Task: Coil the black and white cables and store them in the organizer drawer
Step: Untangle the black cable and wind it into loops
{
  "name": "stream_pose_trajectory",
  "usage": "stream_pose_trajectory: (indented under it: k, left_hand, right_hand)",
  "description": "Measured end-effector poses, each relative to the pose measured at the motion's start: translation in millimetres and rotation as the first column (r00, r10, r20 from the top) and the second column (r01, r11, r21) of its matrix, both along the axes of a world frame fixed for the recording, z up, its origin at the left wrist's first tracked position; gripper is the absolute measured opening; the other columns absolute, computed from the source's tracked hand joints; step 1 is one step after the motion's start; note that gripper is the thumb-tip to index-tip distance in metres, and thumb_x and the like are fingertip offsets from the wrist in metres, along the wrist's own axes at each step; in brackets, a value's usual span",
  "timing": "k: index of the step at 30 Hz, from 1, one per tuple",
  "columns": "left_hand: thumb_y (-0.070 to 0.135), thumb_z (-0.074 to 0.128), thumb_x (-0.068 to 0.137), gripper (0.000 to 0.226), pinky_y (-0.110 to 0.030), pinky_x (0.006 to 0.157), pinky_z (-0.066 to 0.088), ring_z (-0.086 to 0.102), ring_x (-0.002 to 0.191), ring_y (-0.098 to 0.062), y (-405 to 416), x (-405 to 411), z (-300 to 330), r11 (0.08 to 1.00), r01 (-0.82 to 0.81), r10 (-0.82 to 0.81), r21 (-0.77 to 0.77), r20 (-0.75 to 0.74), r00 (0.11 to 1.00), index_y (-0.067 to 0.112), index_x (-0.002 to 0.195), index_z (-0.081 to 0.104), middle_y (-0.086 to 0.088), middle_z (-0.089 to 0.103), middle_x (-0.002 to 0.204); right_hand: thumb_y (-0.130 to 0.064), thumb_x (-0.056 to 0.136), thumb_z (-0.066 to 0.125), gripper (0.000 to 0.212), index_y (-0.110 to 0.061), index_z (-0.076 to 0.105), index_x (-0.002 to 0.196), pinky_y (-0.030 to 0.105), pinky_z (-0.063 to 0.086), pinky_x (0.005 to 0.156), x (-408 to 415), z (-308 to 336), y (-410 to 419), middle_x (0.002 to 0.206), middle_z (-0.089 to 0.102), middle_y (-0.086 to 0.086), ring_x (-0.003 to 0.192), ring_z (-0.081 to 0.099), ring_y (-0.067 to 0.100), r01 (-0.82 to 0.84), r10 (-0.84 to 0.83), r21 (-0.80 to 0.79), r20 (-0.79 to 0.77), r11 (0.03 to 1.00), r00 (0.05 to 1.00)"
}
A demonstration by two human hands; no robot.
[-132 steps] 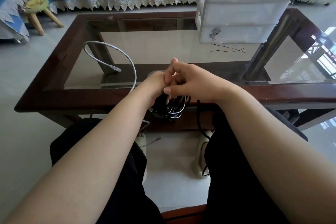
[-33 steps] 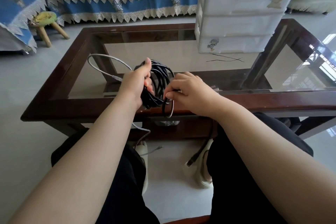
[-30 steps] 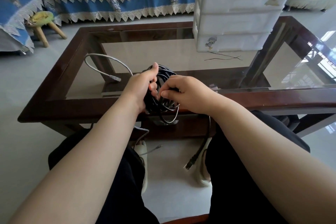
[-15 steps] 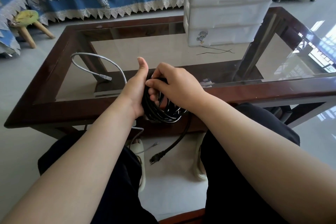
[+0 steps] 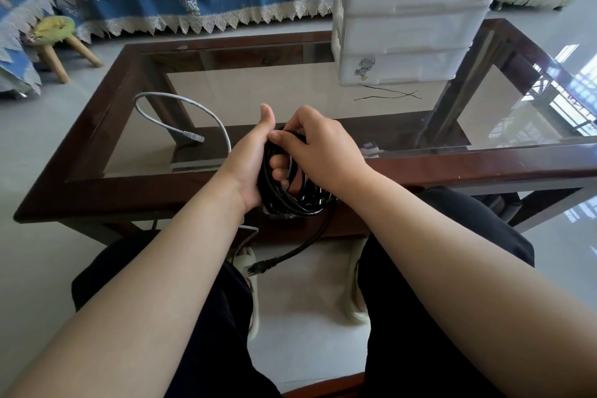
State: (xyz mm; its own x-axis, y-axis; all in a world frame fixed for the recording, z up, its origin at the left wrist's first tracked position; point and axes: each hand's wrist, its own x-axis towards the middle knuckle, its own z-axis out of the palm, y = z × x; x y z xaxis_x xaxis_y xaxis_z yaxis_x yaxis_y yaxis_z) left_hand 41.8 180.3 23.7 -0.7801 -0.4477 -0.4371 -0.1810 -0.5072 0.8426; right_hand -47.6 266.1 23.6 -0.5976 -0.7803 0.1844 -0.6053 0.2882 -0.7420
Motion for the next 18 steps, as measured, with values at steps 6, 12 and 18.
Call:
stream_pose_trajectory:
  k: [6,12,18]
  left_hand:
    - [0.085,0.036,0.065,0.068,-0.023,0.044,0.028,0.028,0.035,-0.010,-1,5,6,0.973,0.119,-0.115,-0.198,0.031,0.993,0.023,0.056,0.064,0.004,0.028,0.040]
    - [0.081,0.063,0.050,0.063,-0.022,0.039,0.033,0.030,0.030,-0.011,-20,10,2,0.902,0.211,-0.204,-0.377,0.058,0.977,0.019,0.052,0.052,0.004,0.032,0.038]
    - [0.071,0.078,0.051,0.066,-0.020,0.038,0.032,0.029,0.029,-0.009,-25,10,3,0.920,0.266,-0.282,-0.289,-0.014,0.959,0.014,0.062,0.047,0.004,0.032,0.038]
  right_hand:
    - [-0.049,0.079,0.070,0.039,-0.017,0.048,0.073,0.024,0.039,0.050,-5,6,2,0.059,0.052,-0.007,0.051,0.047,0.008,0.015,-0.011,-0.037,0.101,0.999,0.995]
    - [-0.025,0.085,0.071,0.014,-0.014,0.062,0.084,0.021,0.024,0.040,-35,12,16,0.047,0.044,-0.004,0.040,0.031,0.010,-0.259,0.280,-0.119,0.570,0.958,0.772]
    - [-0.034,0.076,0.077,0.020,-0.020,0.063,0.081,0.025,0.033,0.049,-59,8,18,0.058,0.052,-0.005,0.047,0.040,0.010,-0.121,0.212,-0.207,0.501,0.971,0.839]
